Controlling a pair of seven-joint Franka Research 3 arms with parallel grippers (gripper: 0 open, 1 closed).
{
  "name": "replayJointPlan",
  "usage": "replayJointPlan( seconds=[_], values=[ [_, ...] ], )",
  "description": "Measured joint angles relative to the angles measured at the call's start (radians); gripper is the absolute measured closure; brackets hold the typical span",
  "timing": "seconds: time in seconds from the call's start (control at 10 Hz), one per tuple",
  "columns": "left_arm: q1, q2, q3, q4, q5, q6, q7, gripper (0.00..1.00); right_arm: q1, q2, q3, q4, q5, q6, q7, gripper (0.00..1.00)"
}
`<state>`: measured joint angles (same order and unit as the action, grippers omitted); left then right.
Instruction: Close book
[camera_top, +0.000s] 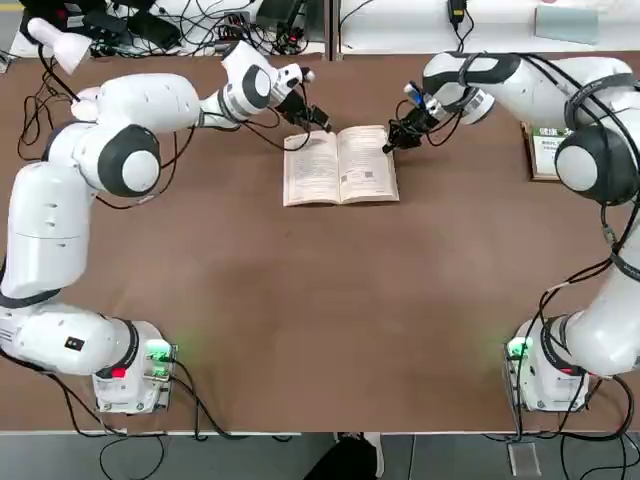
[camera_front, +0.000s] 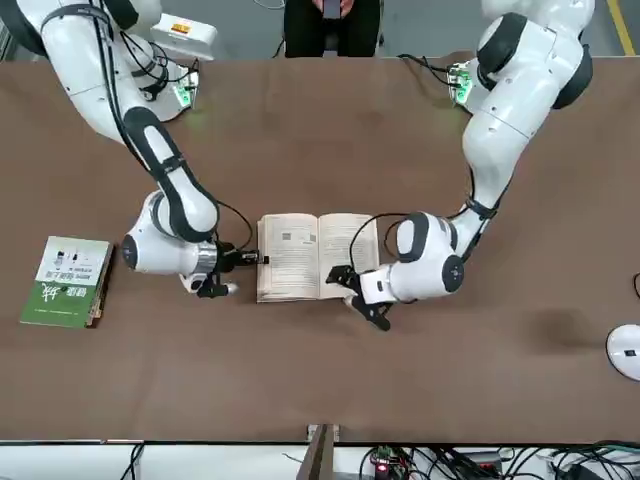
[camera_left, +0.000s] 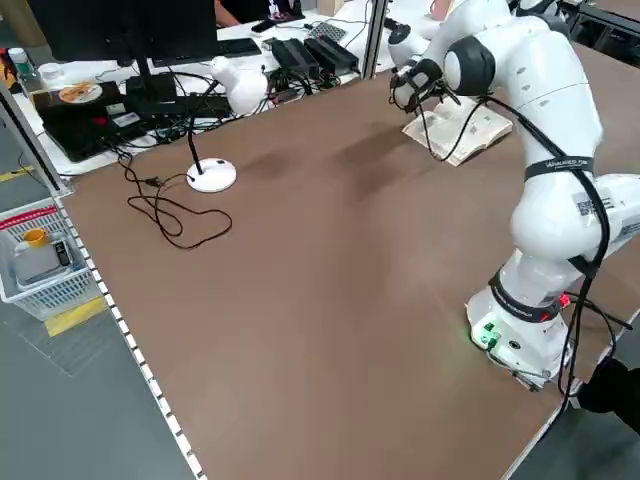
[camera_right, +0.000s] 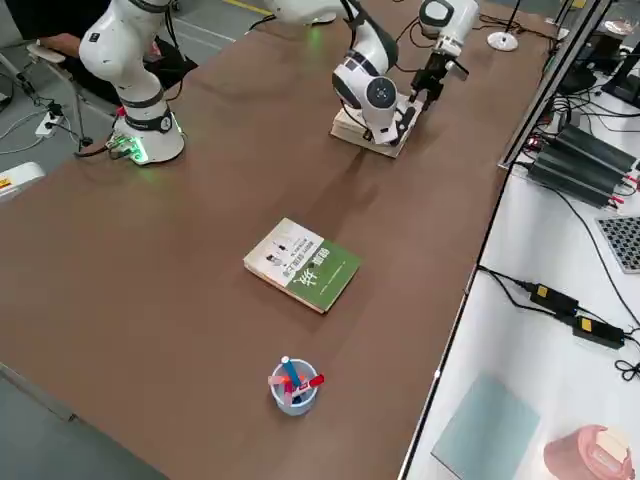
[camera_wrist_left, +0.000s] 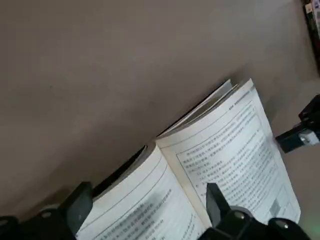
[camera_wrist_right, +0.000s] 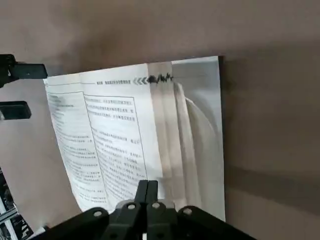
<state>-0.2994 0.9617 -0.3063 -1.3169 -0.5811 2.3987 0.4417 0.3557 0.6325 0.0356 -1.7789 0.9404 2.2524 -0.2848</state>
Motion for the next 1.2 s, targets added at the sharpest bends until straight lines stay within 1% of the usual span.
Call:
replayJointPlan(
  seconds=[0.5,0.9,1.2],
  values=[
    [0.041,0.000,-0.030,0.035,-0.003,-0.002,0.019,0.00,0.008,0.004,0.000,-0.007,0.000,0.029,-0.009,0.99],
    [0.049,0.000,-0.034,0.050,-0.003,-0.003,0.021,0.00,0.009,0.015,0.000,-0.016,0.000,0.062,-0.042,0.99],
    [0.051,0.000,-0.034,0.051,-0.037,-0.004,0.023,0.00,0.009,0.027,0.000,-0.016,0.000,0.069,-0.053,0.99]
  ],
)
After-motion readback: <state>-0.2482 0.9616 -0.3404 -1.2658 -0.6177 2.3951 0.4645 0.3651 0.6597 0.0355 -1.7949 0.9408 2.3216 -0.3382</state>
